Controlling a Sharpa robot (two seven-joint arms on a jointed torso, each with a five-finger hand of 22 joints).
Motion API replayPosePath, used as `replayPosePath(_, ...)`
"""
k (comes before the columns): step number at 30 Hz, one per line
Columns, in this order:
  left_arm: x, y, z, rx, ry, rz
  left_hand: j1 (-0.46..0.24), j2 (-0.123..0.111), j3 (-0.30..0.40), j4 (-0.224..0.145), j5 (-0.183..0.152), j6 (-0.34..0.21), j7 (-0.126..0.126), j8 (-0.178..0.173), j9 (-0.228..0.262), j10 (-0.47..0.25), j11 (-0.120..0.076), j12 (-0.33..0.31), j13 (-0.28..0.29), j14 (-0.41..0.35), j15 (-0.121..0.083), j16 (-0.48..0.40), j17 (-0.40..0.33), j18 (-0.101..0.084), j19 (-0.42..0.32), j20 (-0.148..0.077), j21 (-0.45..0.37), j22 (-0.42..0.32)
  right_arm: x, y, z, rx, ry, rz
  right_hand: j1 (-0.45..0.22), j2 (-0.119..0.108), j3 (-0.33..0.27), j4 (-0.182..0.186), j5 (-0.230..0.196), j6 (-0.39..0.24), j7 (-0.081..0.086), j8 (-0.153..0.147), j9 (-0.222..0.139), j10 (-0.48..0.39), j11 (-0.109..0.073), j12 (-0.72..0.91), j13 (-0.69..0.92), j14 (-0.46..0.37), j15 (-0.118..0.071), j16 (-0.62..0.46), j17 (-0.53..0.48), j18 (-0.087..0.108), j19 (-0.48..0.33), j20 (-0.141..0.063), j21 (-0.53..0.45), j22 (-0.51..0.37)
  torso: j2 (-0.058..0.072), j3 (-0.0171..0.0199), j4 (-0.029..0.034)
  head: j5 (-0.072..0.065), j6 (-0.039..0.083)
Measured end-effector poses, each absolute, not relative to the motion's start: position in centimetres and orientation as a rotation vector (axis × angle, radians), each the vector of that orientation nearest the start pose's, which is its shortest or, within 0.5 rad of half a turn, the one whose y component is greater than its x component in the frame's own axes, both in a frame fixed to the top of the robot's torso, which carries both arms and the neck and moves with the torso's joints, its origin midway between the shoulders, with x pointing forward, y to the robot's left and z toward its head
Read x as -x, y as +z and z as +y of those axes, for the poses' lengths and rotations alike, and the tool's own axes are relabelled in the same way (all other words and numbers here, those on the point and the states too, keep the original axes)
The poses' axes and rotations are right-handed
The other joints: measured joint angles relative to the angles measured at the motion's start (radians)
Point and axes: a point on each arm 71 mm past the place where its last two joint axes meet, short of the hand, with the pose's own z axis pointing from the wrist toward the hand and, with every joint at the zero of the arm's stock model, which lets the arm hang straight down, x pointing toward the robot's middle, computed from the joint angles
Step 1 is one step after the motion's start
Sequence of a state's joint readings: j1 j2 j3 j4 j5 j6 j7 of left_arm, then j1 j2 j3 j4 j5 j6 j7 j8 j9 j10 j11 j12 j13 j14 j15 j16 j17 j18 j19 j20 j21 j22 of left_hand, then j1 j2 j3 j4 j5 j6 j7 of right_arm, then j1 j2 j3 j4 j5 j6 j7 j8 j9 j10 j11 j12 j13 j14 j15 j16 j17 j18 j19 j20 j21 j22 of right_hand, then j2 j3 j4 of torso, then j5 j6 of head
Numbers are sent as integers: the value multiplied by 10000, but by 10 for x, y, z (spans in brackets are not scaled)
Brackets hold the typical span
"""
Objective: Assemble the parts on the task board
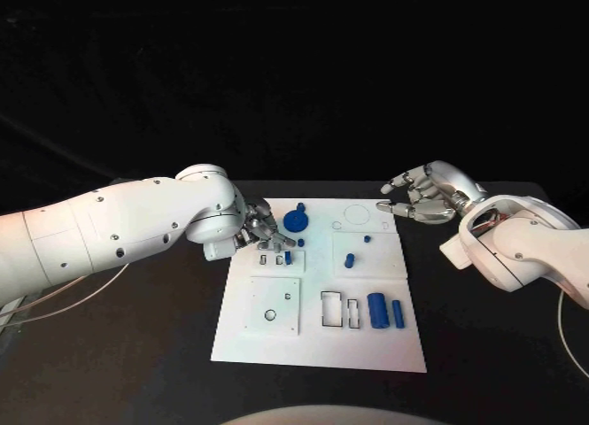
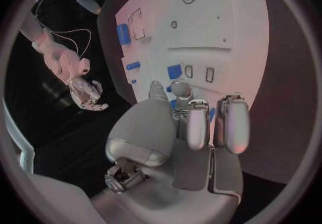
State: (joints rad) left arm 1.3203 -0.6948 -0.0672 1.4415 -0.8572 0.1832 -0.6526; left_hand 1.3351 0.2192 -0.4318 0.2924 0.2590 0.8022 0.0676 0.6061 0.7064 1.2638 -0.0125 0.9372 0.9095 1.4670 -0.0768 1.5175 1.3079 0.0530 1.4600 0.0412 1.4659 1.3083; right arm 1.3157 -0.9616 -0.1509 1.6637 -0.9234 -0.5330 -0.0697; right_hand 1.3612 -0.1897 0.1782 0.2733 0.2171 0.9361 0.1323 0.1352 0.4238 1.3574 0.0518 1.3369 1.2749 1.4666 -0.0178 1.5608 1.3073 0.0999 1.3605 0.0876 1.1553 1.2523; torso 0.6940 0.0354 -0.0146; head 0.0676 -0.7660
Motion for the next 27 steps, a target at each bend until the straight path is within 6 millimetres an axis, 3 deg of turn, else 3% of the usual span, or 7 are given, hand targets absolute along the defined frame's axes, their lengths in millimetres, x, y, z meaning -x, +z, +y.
replayPosePath(12,-502,-195,160,2392,-3950,24667,-143,16,1,0,-36,1,0,0,-1,-1,0,119,96,0,0,164,-2,1,-1,0,117,-2,-470,-158,-234,-3898,8203,16138,0,0,0,0,-1,0,0,0,-1,0,0,1,-12,0,0,0,0,0,0,0,-42,-17,12,-14,-25,76,-111)
replayPosePath(27,-505,-199,156,2232,-3713,24905,-182,55,2,1,-36,-35,36,-38,7,-1,1,118,70,-1,1,208,-2,2,-1,0,163,-3,-471,-159,-236,-3934,8087,16174,0,0,1,-1,40,0,0,-1,12,1,0,2,-12,0,0,0,0,0,1,1,-41,-17,20,-18,-22,42,-198)
